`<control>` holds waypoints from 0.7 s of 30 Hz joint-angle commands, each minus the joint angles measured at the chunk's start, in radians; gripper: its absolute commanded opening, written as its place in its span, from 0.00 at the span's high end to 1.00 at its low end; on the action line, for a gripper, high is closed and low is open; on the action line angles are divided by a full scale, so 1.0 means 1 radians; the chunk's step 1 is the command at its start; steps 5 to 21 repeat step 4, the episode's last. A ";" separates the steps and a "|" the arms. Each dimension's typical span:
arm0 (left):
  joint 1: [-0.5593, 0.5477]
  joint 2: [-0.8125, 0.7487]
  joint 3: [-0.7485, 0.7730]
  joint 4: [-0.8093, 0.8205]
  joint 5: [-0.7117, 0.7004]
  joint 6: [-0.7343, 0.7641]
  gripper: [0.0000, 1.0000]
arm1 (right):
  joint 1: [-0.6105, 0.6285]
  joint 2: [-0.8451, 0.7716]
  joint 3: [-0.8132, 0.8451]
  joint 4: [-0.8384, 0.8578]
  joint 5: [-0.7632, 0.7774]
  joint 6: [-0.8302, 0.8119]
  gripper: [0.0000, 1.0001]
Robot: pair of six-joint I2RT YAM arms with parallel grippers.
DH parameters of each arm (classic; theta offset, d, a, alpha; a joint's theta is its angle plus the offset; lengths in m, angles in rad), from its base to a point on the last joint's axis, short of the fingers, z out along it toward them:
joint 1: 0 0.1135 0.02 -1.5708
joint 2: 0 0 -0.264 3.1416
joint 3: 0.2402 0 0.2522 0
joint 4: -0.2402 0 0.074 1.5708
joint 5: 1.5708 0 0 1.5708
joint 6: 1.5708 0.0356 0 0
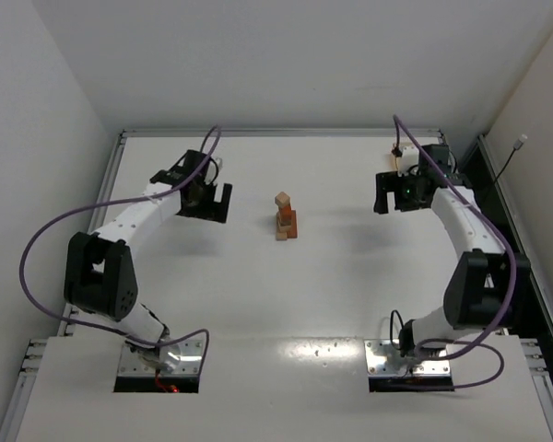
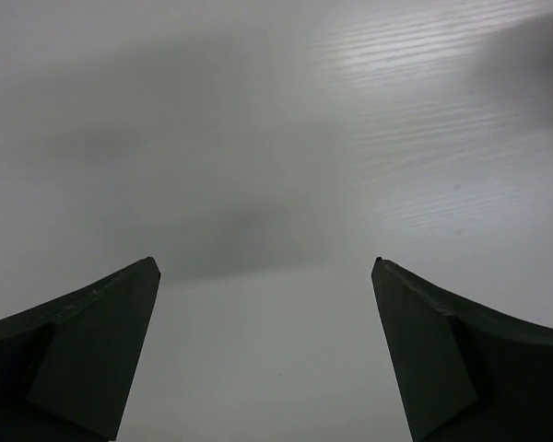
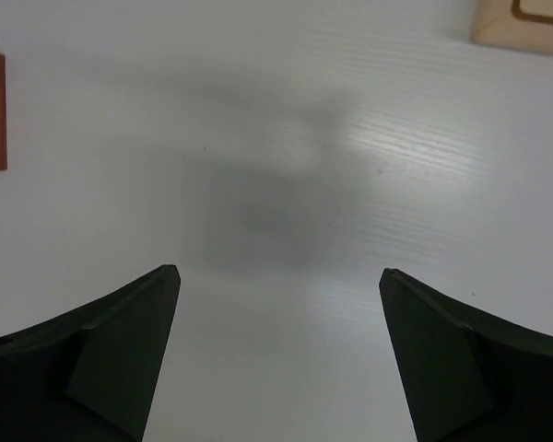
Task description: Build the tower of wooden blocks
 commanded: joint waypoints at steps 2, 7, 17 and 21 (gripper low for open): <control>0.039 -0.094 -0.045 0.058 -0.070 -0.013 0.00 | -0.014 0.044 0.093 0.078 0.006 0.001 0.12; 0.051 -0.094 -0.045 0.058 -0.061 -0.013 0.00 | -0.014 0.058 0.107 0.078 0.006 0.001 0.12; 0.051 -0.094 -0.045 0.058 -0.061 -0.013 0.00 | -0.014 0.058 0.107 0.078 0.006 0.001 0.12; 0.051 -0.094 -0.045 0.058 -0.061 -0.013 0.00 | -0.014 0.058 0.107 0.078 0.006 0.001 0.12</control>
